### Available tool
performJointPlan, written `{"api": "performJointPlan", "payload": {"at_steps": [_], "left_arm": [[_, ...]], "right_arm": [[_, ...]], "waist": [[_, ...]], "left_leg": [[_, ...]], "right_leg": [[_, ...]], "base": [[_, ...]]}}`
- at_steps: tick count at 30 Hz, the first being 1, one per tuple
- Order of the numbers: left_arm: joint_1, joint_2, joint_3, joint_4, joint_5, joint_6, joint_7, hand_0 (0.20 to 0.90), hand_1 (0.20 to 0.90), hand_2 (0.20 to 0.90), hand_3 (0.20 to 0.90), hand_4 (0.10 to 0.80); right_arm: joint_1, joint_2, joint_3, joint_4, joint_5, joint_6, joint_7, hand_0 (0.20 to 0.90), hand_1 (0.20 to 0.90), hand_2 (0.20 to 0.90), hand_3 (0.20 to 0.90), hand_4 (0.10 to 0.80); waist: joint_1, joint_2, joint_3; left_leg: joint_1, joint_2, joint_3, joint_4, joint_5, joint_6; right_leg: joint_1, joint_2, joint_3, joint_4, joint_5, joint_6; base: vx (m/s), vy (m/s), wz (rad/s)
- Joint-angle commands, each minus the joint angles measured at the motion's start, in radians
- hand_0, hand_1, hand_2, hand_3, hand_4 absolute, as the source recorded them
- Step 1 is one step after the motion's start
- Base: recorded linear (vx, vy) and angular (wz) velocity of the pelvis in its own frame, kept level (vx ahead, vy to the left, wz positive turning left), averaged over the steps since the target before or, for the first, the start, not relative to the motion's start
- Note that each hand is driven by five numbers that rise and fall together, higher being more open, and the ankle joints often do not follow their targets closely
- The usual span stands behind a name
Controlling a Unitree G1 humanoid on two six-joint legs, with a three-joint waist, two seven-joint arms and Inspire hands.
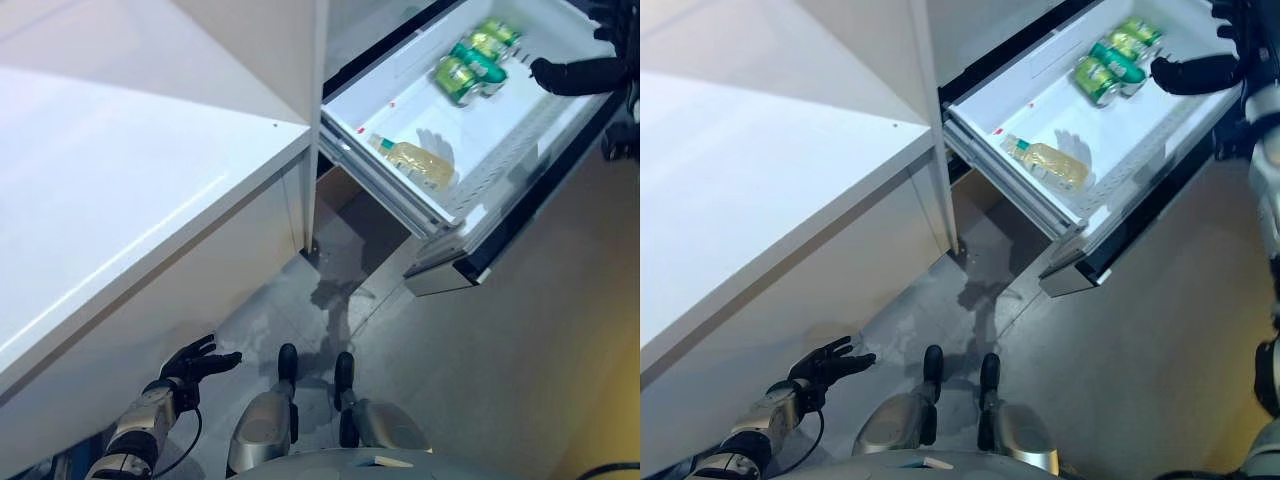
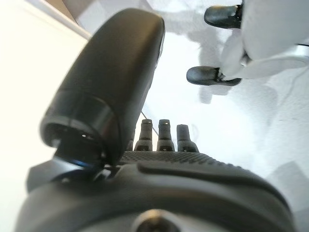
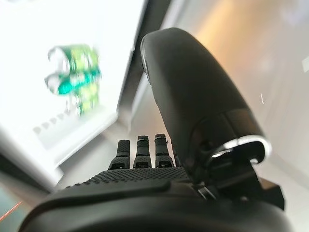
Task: Put drinks into fridge and close the fridge
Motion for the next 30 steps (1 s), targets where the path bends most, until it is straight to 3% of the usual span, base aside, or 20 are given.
{"api": "performJointPlan", "payload": {"at_steps": [1,7,9,13,17,21,30], "left_arm": [[0.103,-0.016,-0.013,0.113,0.049,-0.026,0.001,0.9,0.9,0.9,0.9,0.8],[0.144,-0.07,0.019,0.12,0.048,-0.01,0.03,0.9,0.9,0.9,0.9,0.8],[0.162,-0.088,0.046,0.112,0.04,0.001,0.043,0.9,0.9,0.9,0.9,0.8],[0.16,-0.096,0.045,0.091,0.03,0.01,0.066,0.9,0.9,0.9,0.9,0.8],[0.108,-0.086,0.007,0.07,-0.008,-0.003,0.093,0.9,0.9,0.9,0.9,0.8],[0.012,-0.052,-0.047,0.041,-0.071,-0.03,0.121,0.9,0.9,0.9,0.9,0.8],[-0.066,-0.046,-0.091,0.056,-0.093,-0.064,0.126,0.9,0.9,0.9,0.9,0.8]], "right_arm": [[0.166,0.059,-0.074,-0.069,-0.05,-0.151,-0.141,0.9,0.9,0.9,0.9,0.8],[0.466,0.273,-0.194,-0.076,-0.102,-0.264,-0.189,0.9,0.9,0.9,0.9,0.8],[0.53,0.34,-0.199,-0.027,-0.092,-0.302,-0.185,0.9,0.9,0.9,0.9,0.8],[0.563,0.373,-0.161,0.019,-0.099,-0.308,-0.121,0.9,0.9,0.9,0.9,0.8],[0.514,0.358,-0.09,0.047,-0.093,-0.335,-0.133,0.9,0.9,0.9,0.9,0.8],[0.358,0.318,0.022,0.057,-0.099,-0.362,-0.143,0.9,0.9,0.9,0.9,0.8],[0.12,0.305,0.185,0.022,-0.166,-0.355,-0.116,0.9,0.9,0.9,0.9,0.8]], "waist": [[-0.053,0.027,-0.234],[-0.098,0.045,-0.201],[-0.109,0.052,-0.167],[-0.115,0.056,-0.124],[-0.109,0.066,-0.069],[-0.092,0.078,0.028],[-0.074,0.099,0.105]], "left_leg": [[0.014,-0.013,0.033,0.011,-0.127,0.008],[0.016,-0.021,0.053,0.22,-0.214,0.025],[0.013,-0.022,0.052,0.31,-0.267,0.045],[-0.025,-0.03,0.047,0.437,-0.326,0.063],[-0.143,-0.037,0.032,0.549,-0.347,0.075],[-0.308,-0.054,0.006,0.657,-0.35,0.082],[-0.422,-0.064,0.0,0.754,-0.35,0.067]], "right_leg": [[-0.057,-0.039,0.02,0.051,-0.012,0.111],[-0.041,-0.055,0.039,0.205,-0.081,0.079],[-0.043,-0.067,0.029,0.299,-0.13,0.066],[-0.06,-0.082,0.022,0.403,-0.185,0.042],[-0.165,-0.085,0.019,0.526,-0.219,0.015],[-0.321,-0.078,0.02,0.641,-0.236,-0.012],[-0.432,-0.075,0.007,0.74,-0.256,-0.03]], "base": [[0.097,0.01,-0.32],[0.194,0.029,-0.22],[0.279,0.061,-0.08],[0.134,0.039,0.0],[-0.154,0.017,0.11],[-0.337,-0.005,0.11],[-0.067,0.003,0.06]]}}
